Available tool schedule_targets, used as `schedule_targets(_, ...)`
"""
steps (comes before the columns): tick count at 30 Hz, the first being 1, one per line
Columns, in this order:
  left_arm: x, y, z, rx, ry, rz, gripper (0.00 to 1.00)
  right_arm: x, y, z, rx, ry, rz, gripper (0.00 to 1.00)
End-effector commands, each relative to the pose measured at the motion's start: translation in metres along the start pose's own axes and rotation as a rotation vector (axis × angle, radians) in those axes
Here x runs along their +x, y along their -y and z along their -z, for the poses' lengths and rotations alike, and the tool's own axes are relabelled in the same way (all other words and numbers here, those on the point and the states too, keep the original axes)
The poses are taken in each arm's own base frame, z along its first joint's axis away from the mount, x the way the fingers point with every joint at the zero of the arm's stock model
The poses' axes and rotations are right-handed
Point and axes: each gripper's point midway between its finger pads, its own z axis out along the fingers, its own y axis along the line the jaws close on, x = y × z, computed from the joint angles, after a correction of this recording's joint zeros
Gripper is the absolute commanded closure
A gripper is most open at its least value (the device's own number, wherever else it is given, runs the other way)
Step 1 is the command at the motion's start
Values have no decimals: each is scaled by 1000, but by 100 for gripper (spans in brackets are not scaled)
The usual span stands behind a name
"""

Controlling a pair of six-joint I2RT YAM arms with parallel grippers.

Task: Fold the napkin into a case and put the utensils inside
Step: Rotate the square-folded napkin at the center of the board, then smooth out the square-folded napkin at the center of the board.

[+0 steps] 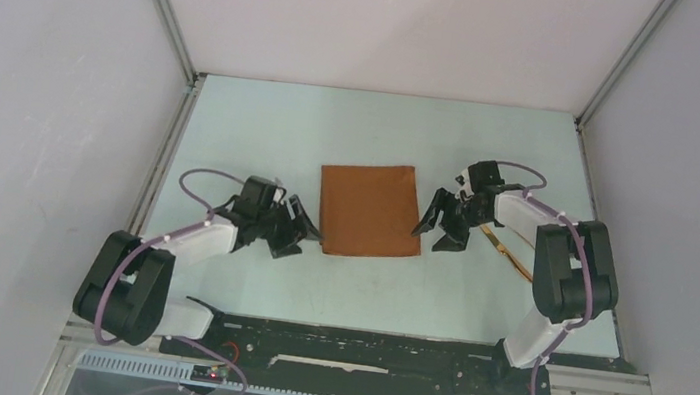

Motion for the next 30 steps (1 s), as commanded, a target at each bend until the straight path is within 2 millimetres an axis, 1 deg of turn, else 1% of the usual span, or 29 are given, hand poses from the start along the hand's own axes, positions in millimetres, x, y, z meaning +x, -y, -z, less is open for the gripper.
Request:
schedule_targets(1,23,13,-2,91,-12,62,30,2,8,-8,6,-38,-100,27)
schedule_targets(3,26,15,-3,99,3,66,32,3,7,-13,2,-51,-104,28)
schedule_targets(4,22,22,-3,126,27,62,33,3,8,-15,5,-52,-104,28)
schedule_targets(9,20,18,-11,126,60,102,41,4,9,-17,24,-43,-89,28)
schedule_targets(11,23,14,-14,119,50,116,46,3,11,-16,37,-37,-89,28)
schedule_targets(12,25,13,-15,119,46,120,46,3,11,-16,43,-31,-89,28)
schedule_targets(14,27,15,-20,134,34,131,47,3,11,-15,38,-22,-95,28)
schedule_targets(17,24,24,-23,162,28,132,53,3,14,-16,45,-5,-108,28)
schedule_targets(20,23,25,-23,168,36,130,57,6,19,-18,60,-6,-119,29)
schedule_targets(23,24,23,-25,161,37,126,65,10,23,-19,58,-9,-136,31)
schedule_targets(27,25,22,-25,168,36,132,80,14,24,-20,58,-14,-142,35)
schedule_targets(30,27,19,-26,167,34,129,85,15,24,-21,59,-14,-149,37)
